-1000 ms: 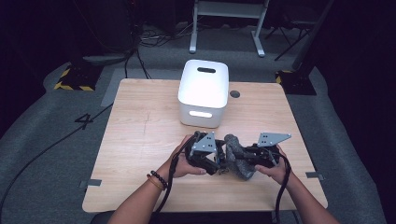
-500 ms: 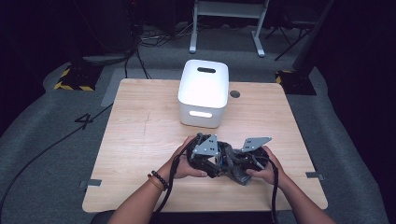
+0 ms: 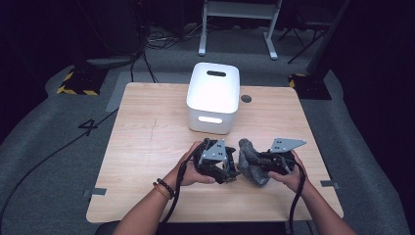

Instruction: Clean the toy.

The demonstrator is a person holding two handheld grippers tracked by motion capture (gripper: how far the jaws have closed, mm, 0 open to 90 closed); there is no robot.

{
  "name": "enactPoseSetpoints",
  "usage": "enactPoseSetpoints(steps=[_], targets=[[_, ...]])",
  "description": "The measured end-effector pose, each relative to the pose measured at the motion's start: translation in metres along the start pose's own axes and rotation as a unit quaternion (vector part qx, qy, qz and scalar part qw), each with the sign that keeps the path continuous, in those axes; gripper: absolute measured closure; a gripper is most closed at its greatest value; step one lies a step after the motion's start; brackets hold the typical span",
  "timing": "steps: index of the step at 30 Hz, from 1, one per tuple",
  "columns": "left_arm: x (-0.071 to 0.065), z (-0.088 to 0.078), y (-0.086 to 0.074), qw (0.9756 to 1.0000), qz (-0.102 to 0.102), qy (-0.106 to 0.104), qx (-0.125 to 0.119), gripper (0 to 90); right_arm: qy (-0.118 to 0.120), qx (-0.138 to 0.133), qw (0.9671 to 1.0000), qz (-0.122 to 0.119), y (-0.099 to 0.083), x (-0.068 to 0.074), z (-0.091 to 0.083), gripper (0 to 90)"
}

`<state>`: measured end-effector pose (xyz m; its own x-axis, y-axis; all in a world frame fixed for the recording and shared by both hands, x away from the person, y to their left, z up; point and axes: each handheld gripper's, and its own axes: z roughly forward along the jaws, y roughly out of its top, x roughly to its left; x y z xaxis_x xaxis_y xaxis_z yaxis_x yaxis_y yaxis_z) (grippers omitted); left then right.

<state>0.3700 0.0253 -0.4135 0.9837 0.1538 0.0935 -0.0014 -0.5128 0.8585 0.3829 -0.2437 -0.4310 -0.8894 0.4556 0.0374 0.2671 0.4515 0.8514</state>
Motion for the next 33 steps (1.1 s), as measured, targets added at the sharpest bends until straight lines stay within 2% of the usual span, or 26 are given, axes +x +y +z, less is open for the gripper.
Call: enactPoseSetpoints(steps=[2, 4, 9, 11, 14, 17, 20, 24, 30, 33], targets=[[0.0, 0.004, 0.0, 1.0, -0.001, -0.001, 0.003, 25.5, 0.007, -0.018, 0.9998, -0.008, 0.006, 0.004, -0.005, 75.8], [-0.001, 0.008, 0.0, 1.0, 0.0, -0.003, 0.005, 25.5, 0.027, -0.037, 0.9987, -0.022, 0.01, 0.011, -0.006, 75.8], [-0.001, 0.012, -0.002, 0.9999, -0.001, -0.011, 0.009, 25.5, 0.032, -0.027, 0.998, -0.047, 0.015, 0.024, 0.003, 75.8], [0.0, 0.011, -0.004, 0.9999, -0.005, -0.01, 0.008, 25.5, 0.035, -0.026, 0.9981, -0.042, 0.014, 0.023, 0.006, 75.8], [0.002, 0.011, -0.005, 0.9999, -0.006, -0.01, 0.011, 25.5, 0.034, -0.001, 0.9982, -0.049, 0.008, 0.023, 0.013, 75.8], [0.003, 0.01, -0.005, 0.9999, -0.011, -0.008, 0.005, 25.6, 0.02, 0.051, 0.9962, -0.068, -0.001, 0.024, 0.022, 75.8], [0.004, 0.009, -0.005, 0.9999, -0.012, -0.005, 0.002, 25.5, 0.017, 0.071, 0.9954, -0.061, -0.008, 0.02, 0.025, 75.7], [0.006, 0.008, -0.008, 0.9998, -0.022, -0.003, 0.001, 25.5, 0.013, 0.077, 0.9955, -0.054, -0.012, 0.015, 0.024, 75.7], [0.012, 0.008, -0.017, 0.9996, -0.029, -0.003, 0.003, 25.5, 0.007, 0.084, 0.9948, -0.057, -0.014, 0.014, 0.024, 75.4], [0.014, 0.006, -0.02, 0.9994, -0.033, -0.004, -0.003, 25.5, 0.005, 0.088, 0.9943, -0.06, -0.015, 0.014, 0.025, 75.4]])
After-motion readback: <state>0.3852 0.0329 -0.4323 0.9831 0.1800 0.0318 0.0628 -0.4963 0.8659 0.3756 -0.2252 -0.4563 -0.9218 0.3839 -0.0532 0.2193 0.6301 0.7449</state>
